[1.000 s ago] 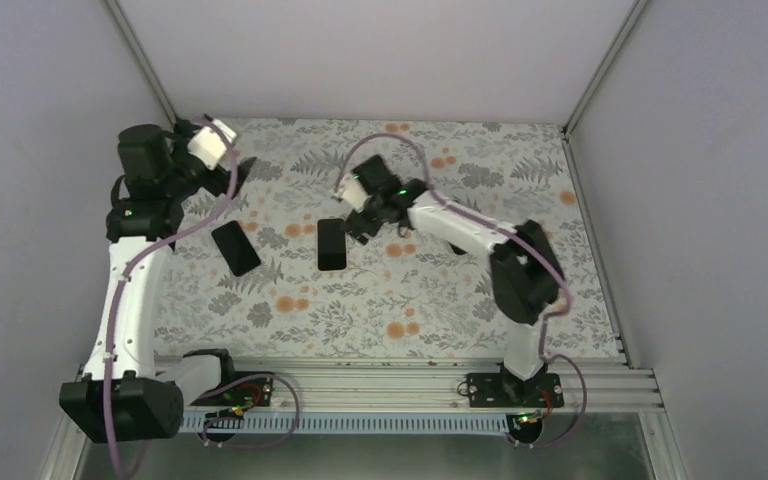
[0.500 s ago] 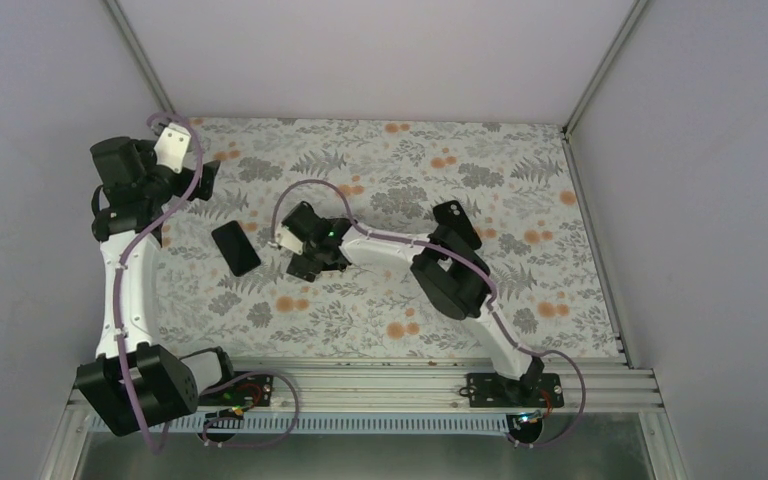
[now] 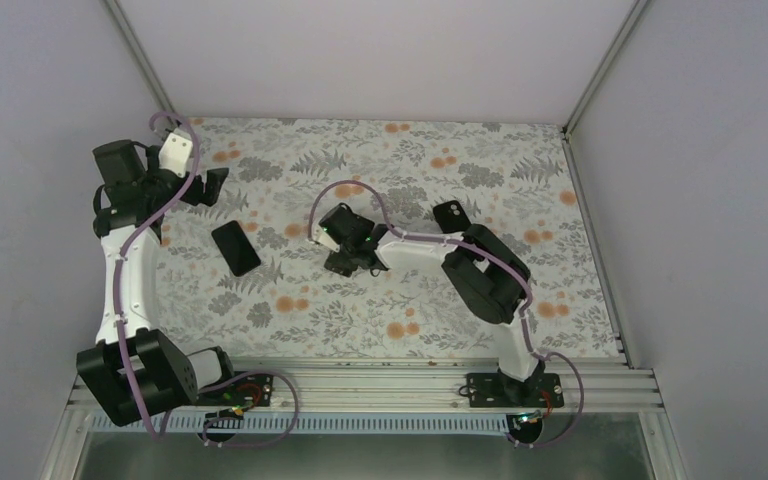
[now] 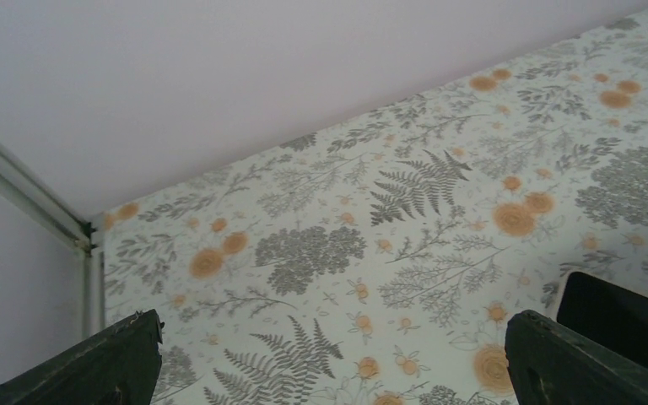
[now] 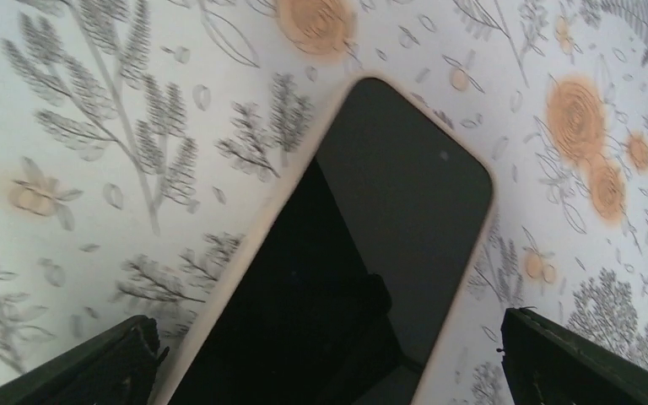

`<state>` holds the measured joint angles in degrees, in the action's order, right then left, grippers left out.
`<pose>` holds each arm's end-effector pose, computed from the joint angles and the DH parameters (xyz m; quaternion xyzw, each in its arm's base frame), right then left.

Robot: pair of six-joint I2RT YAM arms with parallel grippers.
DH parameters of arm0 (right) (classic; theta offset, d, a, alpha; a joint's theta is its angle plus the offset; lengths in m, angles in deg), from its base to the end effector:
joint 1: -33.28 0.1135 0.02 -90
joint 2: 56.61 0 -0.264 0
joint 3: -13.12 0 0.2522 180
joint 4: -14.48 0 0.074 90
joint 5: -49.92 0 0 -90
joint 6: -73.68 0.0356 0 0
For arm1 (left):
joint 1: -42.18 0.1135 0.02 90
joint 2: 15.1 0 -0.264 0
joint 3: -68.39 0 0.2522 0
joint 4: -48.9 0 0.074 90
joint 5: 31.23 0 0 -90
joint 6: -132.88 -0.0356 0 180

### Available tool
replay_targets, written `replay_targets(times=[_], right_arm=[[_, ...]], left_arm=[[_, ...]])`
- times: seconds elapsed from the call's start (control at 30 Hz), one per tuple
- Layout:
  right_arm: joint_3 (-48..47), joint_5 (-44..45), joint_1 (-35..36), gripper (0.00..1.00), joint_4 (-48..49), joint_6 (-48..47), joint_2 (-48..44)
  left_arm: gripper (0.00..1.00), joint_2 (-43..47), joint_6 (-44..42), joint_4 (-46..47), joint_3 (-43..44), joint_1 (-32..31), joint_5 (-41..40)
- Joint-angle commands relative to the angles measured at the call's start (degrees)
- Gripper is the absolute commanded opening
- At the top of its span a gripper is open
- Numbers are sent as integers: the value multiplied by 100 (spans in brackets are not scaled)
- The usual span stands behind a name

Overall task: Take the phone out of the phone case
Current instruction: Pick up the phone at the center of the board.

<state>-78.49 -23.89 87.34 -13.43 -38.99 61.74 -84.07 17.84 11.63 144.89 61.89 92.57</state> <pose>0.2623 0.3449 0.1441 -0.5520 0.7662 -0.0479 0.3257 0.2564 0.0708 0.3416 0.1842 0.8199 -0.0497 0.5398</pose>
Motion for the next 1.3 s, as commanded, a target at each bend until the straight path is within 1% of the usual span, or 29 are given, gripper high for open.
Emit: replay_targets(times=[0.0, 0.07, 0.17, 0.33, 0.53, 0.67, 0.83, 0.97, 1.1, 1.17, 1.27], right_arm=[[355, 226, -271, 100, -247, -110, 70], [197, -2, -459, 100, -484, -17, 120], [-122, -562, -801, 100, -1088, 101, 234], [-482, -1236, -1233, 100, -1895, 18, 492], [-620, -1920, -1442, 100, -2434, -587, 654], [-1284, -2323, -1597, 100, -3076, -948, 1197], [-1652, -2352, -1645, 99, -3451, -1195, 1590], [-1627, -2346, -1644, 93, -3680, -1191, 1691], [-1242, -2175, -1661, 79, -3529, -1113, 1514], [-984, -2092, -1676, 75, -3226, -992, 1270], [-593, -1981, -1672, 64, -2668, -830, 721]], left_arm=[[100, -28, -76, -100, -81, 43, 504], [100, -30, -94, -122, -126, 48, 513], [100, -15, -196, -222, -177, 64, 527], [100, -39, -329, -338, -194, 170, 646], [100, -123, -327, -410, -135, 236, 997], [100, -159, -319, -416, -116, 244, 1175], [100, -156, -453, -549, -99, 253, 1260], [100, -163, -599, -658, -88, 271, 1226], [100, -375, -618, -812, 49, 271, 1461], [100, -742, -843, -1336, 321, 247, 1907], [100, -1353, -1003, -2071, 852, 180, 2228]])
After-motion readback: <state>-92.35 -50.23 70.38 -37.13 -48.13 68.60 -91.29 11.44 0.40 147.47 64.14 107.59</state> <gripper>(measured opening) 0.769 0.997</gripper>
